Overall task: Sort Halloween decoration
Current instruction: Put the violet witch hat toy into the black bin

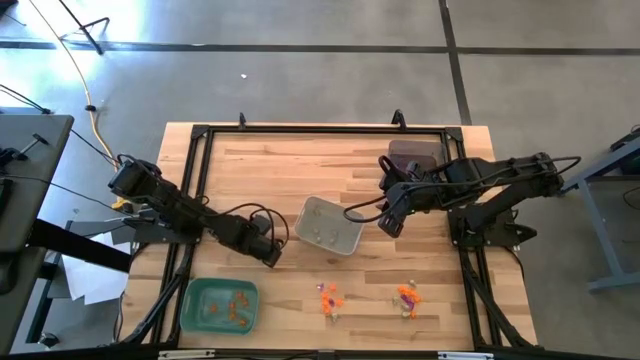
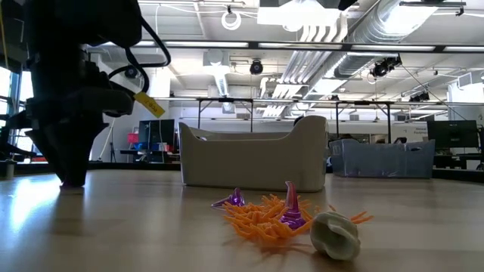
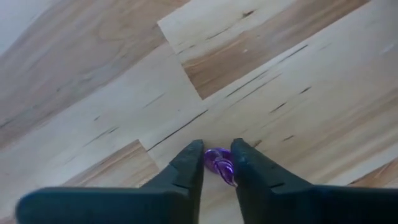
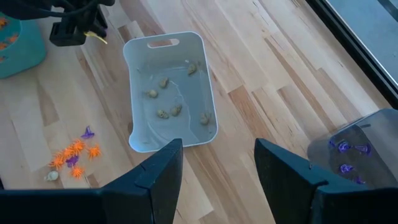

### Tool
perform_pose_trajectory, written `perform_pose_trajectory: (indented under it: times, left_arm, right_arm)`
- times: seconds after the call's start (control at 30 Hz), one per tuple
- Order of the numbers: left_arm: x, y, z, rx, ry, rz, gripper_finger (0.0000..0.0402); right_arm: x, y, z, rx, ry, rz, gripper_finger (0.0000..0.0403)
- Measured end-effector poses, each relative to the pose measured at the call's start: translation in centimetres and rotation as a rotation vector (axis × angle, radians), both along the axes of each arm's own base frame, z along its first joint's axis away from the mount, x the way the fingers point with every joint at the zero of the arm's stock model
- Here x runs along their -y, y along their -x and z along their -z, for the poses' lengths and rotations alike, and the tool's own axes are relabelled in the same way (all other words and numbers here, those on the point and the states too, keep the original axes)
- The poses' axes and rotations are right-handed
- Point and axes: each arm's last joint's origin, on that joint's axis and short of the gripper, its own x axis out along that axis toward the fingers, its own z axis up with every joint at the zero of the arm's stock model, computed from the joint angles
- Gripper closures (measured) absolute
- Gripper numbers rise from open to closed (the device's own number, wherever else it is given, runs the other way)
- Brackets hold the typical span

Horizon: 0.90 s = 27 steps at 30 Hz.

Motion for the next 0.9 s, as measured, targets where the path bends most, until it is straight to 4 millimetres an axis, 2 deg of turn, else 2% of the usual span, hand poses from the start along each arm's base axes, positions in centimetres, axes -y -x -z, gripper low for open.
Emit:
perform_pose_trajectory:
  times: [0.27, 0.63, 0.9]
  left_arm:
    - [-0.02, 0.18, 0.06, -0.027, 0.018, -0.006, 0.0398]
    - [0.02, 0.18, 0.04, -0.029, 0.03, -0.021, 0.0401]
    - [0.34, -0.7, -0.72, 0.009, 0.029, -0.001, 0.0401]
  right_arm:
    - [0.0, 0.0, 0.0, 0.0, 0.0, 0.0, 0.0208]
    - [0.0, 0.0, 0.0, 0.0, 0.001, -0.001, 0.0208]
    - [0.05, 0.0, -0.02, 0.004, 0.015, 0.007, 0.0208]
